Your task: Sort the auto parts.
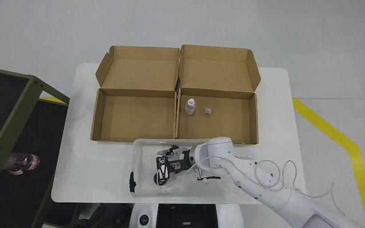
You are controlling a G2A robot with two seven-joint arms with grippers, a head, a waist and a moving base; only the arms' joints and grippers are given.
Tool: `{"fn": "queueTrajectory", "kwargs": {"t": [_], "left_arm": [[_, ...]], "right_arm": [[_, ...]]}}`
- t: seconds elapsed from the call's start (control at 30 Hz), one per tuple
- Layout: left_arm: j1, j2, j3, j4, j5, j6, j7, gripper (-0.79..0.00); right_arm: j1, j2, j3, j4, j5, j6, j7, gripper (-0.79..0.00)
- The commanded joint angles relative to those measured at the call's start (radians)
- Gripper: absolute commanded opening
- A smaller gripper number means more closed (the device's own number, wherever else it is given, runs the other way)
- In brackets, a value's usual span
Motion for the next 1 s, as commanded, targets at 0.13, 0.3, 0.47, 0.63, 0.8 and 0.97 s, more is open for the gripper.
{"fn": "queueTrajectory", "kwargs": {"t": [0.13,0.3,0.47,0.63,0.8,0.97], "left_arm": [[0.0,0.0,0.0,0.0,0.0,0.0,0.0,0.0],[0.0,0.0,0.0,0.0,0.0,0.0,0.0,0.0],[0.0,0.0,0.0,0.0,0.0,0.0,0.0,0.0],[0.0,0.0,0.0,0.0,0.0,0.0,0.0,0.0],[0.0,0.0,0.0,0.0,0.0,0.0,0.0,0.0],[0.0,0.0,0.0,0.0,0.0,0.0,0.0,0.0]], "right_arm": [[0.014,-0.018,-0.023,0.026,-0.009,0.01,0.002,-0.422],[0.021,-0.031,-0.033,0.043,-0.012,0.019,0.001,-0.422],[0.028,-0.042,-0.041,0.062,-0.018,0.023,-0.004,-0.44],[0.031,-0.051,-0.045,0.077,-0.018,0.016,-0.007,-0.585],[0.029,-0.055,-0.037,0.077,-0.012,0.006,-0.012,-0.785],[0.022,-0.053,-0.02,0.062,-0.008,-0.007,-0.023,-0.785]]}}
